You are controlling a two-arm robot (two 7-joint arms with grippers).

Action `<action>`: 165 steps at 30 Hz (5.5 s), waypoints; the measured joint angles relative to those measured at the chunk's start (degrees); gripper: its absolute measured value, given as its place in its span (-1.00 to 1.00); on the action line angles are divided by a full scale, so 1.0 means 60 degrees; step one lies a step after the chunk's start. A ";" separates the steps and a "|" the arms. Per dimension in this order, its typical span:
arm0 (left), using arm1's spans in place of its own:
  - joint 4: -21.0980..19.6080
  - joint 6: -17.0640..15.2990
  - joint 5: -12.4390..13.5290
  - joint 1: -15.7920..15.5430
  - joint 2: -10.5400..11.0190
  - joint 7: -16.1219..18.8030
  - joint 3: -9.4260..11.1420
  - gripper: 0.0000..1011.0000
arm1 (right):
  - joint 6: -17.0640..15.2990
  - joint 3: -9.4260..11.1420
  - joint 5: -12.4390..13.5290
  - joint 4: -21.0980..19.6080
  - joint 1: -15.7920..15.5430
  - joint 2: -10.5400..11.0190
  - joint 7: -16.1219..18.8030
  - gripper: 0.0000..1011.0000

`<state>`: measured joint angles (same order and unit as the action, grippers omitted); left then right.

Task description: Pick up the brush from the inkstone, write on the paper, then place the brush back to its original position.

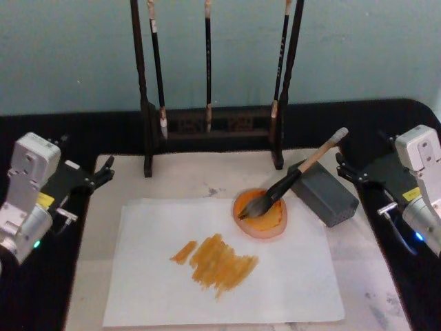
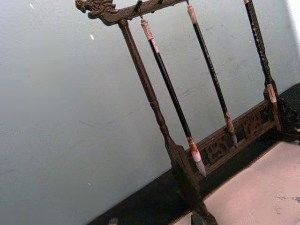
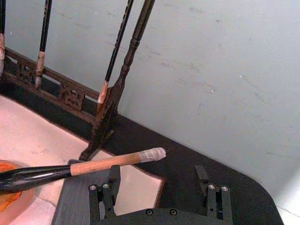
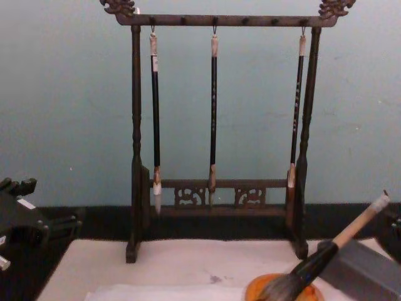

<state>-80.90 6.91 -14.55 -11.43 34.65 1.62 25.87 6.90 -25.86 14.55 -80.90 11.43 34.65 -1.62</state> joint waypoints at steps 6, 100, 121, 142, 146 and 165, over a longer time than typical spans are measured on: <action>0.0000 0.0000 0.0000 0.0000 0.0000 0.0001 0.0000 1.00 | 0.0001 0.0000 0.0000 0.0000 0.0000 0.0000 0.0000 0.98; 0.0000 0.0000 0.0000 0.0000 0.0000 0.0001 0.0000 1.00 | -0.3649 0.1329 0.9901 0.5215 0.2807 -0.2555 0.4744 0.98; 0.0000 0.0000 0.0000 0.0000 0.0000 0.0000 0.0000 1.00 | -0.3660 0.1348 0.9914 0.5218 0.2806 -0.2560 0.4721 0.52; 0.0000 0.0000 0.0000 0.0001 0.0000 0.0000 0.0000 1.00 | -0.3671 0.1352 0.9918 0.5216 0.2802 -0.2560 0.4707 -0.65; 0.0000 0.0000 0.0000 0.0000 0.0000 0.0001 0.0000 1.00 | -0.3671 0.1353 0.9918 0.5216 0.2802 -0.2560 0.4704 -0.65; 0.0000 0.0000 0.0000 0.0000 0.0000 0.0000 0.0000 1.00 | -0.3942 0.0932 0.9911 0.3926 0.2870 -0.1956 0.4638 -0.66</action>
<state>-80.90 6.91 -14.55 -11.43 34.65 1.62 25.86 -16.75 -20.27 74.01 -57.35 28.65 22.91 26.21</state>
